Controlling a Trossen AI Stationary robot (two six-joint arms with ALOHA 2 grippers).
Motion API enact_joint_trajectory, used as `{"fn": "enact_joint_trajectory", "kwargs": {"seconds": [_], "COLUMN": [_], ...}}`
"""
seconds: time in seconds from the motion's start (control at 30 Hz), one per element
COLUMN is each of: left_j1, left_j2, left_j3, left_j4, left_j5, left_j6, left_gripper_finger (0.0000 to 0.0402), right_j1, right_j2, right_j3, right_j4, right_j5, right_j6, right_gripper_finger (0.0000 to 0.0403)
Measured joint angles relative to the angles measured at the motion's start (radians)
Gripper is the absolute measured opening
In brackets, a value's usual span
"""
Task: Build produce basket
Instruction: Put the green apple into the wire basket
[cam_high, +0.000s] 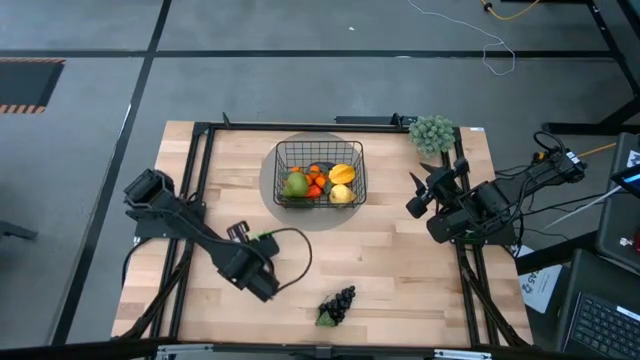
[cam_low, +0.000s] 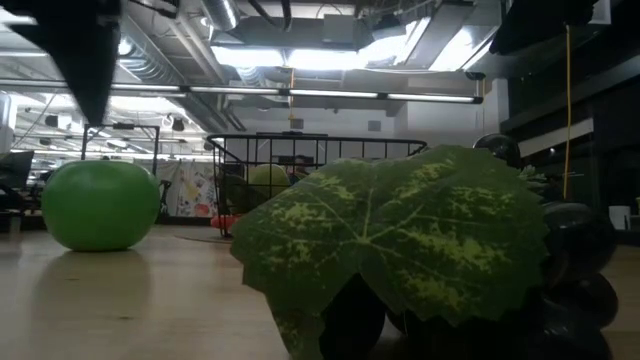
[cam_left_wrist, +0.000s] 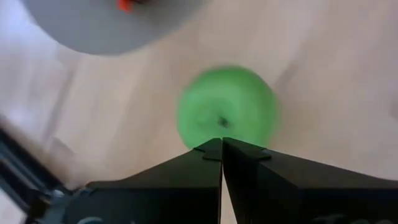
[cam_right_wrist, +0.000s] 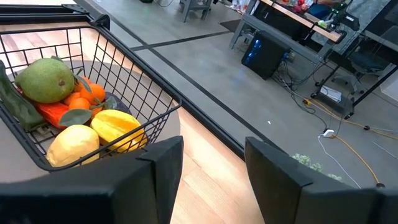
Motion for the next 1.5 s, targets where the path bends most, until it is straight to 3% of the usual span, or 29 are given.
{"fn": "enact_joint_trajectory", "kwargs": {"seconds": [0.17, 0.47, 1.07, 1.5], "left_j1": [0.064, 0.095, 0.089, 0.089], "left_j2": [0.0, 0.0, 0.001, 0.001], "left_j3": [0.0, 0.0, 0.0, 0.0], "left_j4": [-0.091, -0.026, 0.091, 0.196], "left_j5": [-0.095, -0.001, -0.004, -0.004], "left_j6": [-0.038, -0.265, -0.126, -0.12], "left_gripper_finger": [0.0, 0.0, 0.0, 0.0], "right_j1": [0.0, 0.0, 0.0, 0.0], "right_j2": [0.0, 0.0, 0.0, 0.0], "right_j3": [0.0, 0.0, 0.0, 0.0], "right_j4": [0.0, 0.0, 0.0, 0.0], "right_j5": [0.0, -0.002, -0.009, -0.009], "right_j6": [0.0, 0.0, 0.0, 0.0], "right_gripper_finger": [0.0174, 0.0174, 0.0174, 0.0174]}}
